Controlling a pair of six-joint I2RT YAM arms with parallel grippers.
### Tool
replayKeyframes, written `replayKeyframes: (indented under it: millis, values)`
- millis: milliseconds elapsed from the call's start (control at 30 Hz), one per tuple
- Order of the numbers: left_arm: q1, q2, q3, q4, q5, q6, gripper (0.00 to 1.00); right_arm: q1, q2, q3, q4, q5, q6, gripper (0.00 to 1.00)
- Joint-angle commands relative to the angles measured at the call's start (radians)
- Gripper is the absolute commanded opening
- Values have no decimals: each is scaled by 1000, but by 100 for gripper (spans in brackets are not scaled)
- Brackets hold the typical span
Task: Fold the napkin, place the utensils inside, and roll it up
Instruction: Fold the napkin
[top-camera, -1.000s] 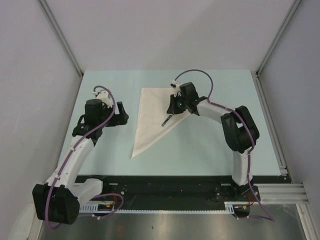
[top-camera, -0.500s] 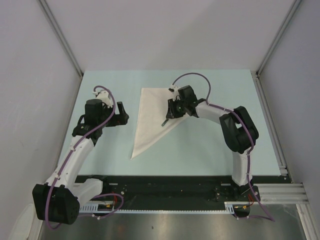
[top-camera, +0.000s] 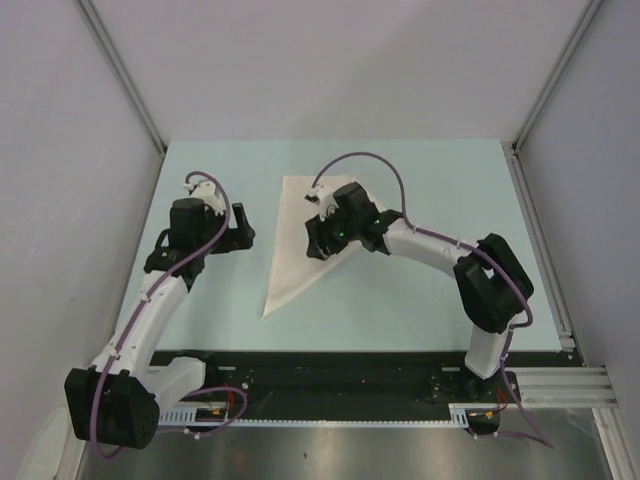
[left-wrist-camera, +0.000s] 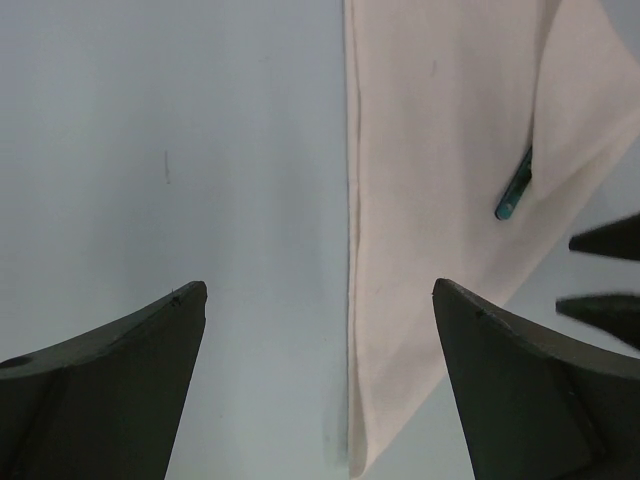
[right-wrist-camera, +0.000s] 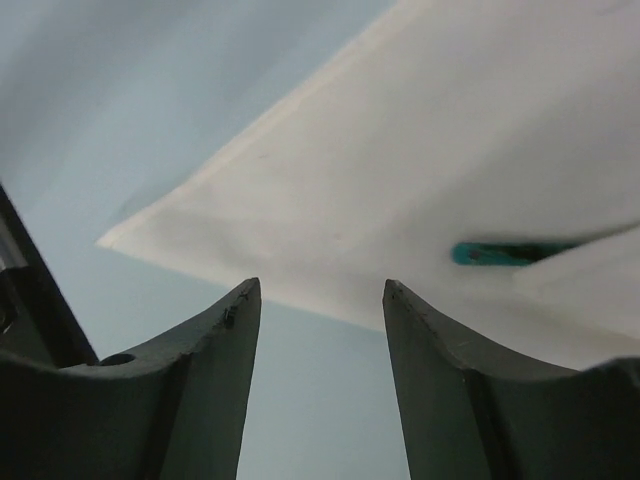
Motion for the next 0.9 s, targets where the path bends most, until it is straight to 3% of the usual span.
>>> replayKeyframes:
  millis: [0,167,400,667,867]
  values:
    - [23,-25,59,-27,-150,-29,100,151,-66,-90,127,62,-132,58]
    - [106,-71,53,-23,-183,-41,100,361,-45,-202,346,192,-206,59]
    - [125,-84,45,-14,-150,-41,100,586,34,-266,607,553,-395,62]
    - [125,-89,42,-11,-124,-41,100,645,130,-266,714,657,-511,62]
    - [125,-88,42,-9,-109,-44,100,645,172,-245,713,635,-533,60]
